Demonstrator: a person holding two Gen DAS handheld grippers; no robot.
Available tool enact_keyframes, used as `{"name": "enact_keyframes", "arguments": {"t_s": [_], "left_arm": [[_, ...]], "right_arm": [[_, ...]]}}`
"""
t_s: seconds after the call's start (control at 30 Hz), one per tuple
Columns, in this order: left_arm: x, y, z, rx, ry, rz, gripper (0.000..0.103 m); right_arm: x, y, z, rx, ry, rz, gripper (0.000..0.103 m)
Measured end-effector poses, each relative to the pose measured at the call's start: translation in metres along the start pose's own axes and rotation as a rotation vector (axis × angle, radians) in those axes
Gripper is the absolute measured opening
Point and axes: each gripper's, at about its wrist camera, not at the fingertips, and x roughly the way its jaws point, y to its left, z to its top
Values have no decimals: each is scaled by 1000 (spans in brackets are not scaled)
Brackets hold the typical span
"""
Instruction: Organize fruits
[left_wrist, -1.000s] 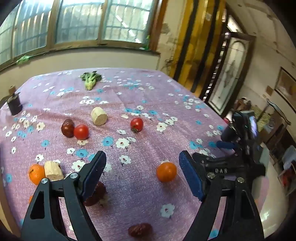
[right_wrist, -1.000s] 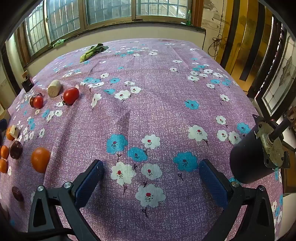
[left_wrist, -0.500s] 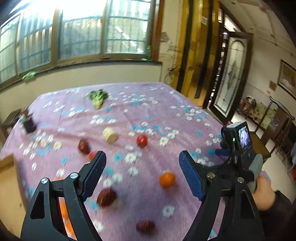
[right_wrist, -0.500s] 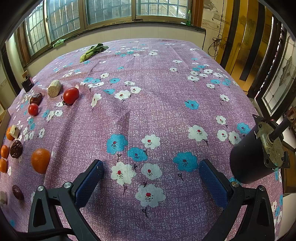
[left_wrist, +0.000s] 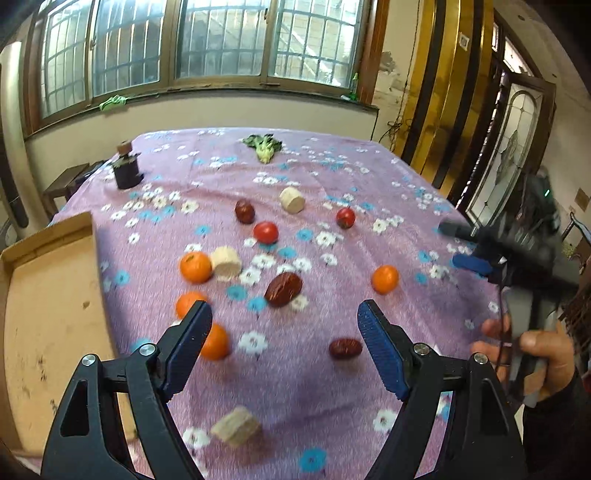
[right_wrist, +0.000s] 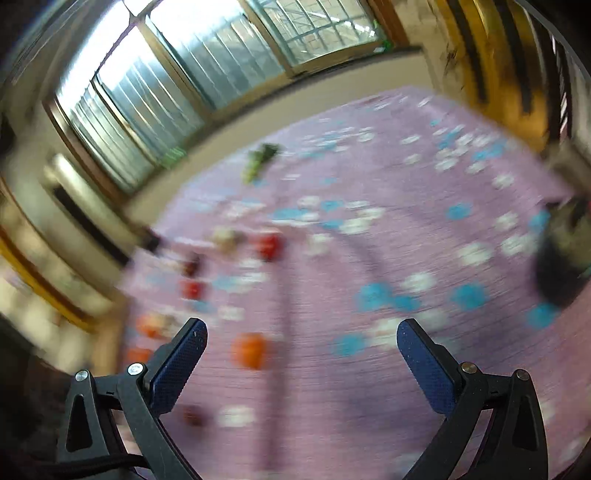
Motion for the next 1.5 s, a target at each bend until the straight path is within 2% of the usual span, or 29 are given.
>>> {"name": "enact_keyframes", "arguments": {"t_s": [0.1,0.23,0.27,0.37,0.43,0.57,0.73,0.87,1.0,1.2,1.5], "left_arm": [[-1,0,-9,-6,15,3,81],[-4,-4,-14,12,19,19,81],[-5,-5,-14,17,14,26,81],[-10,-7,-15,37,0,62,81],[-11,-8,-15,48,-8,101,81],[-15,-5,-16,44,-16,154,81],[-18,-1,-20,47,-23,204,81],[-21,3,-22,43,-31,199,81],[-22,10,-25,26,-26,178,81],[-29,13,-32,31,-23,164,81],[-29,7,-37,49,-2,145,81]], "right_arm": [[-2,12,-3,59,-4,111,102],[2,37,-6,19,42,126,102],[5,40,-8,-5,57,114,102],[7,63,-15,-175,61,-65,102],[4,75,-20,-273,53,-129,102],[6,84,-33,-409,130,-113,103],[10,103,-54,-592,142,-199,103],[8,120,-71,-748,117,-245,103],[9,130,-81,-866,138,-241,103],[8,137,-88,-939,152,-227,103],[8,136,-85,-932,152,-213,103]]}}
